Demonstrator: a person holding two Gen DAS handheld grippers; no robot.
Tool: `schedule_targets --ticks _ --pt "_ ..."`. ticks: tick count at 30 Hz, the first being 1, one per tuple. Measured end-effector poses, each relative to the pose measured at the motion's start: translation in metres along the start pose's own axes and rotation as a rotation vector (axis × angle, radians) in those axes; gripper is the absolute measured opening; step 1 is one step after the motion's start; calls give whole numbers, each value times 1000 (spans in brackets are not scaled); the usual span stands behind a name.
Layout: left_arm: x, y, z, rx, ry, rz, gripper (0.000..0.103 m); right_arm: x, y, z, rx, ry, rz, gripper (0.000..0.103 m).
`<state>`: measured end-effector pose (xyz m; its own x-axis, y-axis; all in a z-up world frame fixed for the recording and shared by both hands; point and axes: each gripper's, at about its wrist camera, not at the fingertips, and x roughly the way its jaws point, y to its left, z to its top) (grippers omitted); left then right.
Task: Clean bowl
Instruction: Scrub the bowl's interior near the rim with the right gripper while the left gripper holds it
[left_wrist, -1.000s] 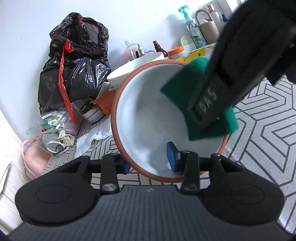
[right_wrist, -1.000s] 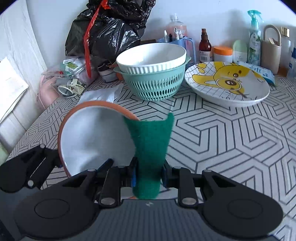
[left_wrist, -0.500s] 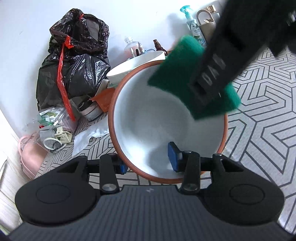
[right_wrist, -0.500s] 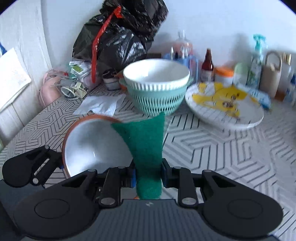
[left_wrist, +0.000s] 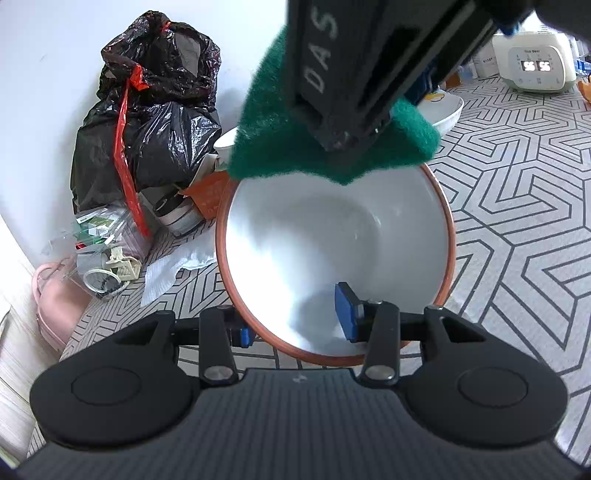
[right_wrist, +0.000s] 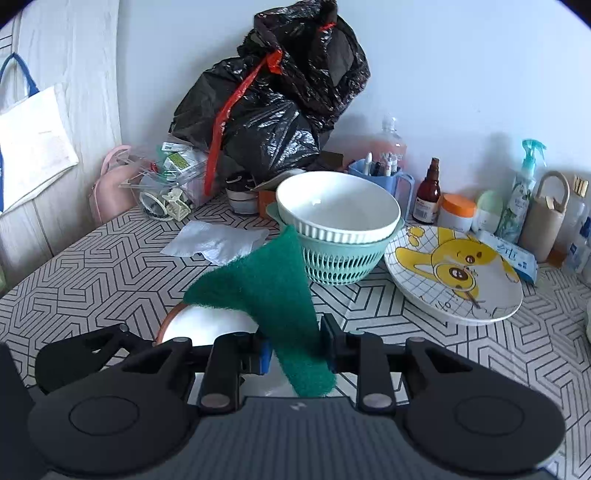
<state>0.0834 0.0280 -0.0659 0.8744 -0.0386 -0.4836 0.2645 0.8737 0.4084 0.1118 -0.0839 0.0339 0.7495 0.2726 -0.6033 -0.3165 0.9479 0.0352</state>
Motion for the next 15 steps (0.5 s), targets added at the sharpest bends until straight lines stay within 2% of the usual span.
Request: schedule_targets --ticks 2,8,15 --pt "1 3 0 -13 2 -10 41 5 -9 -4 70 17 20 28" --pt "2 3 -1 -16 1 -14 40 26 -23 -22 164 80 58 28" --pt "1 0 -2 -19 1 -20 40 30 -19 -35 168 115 61 28"
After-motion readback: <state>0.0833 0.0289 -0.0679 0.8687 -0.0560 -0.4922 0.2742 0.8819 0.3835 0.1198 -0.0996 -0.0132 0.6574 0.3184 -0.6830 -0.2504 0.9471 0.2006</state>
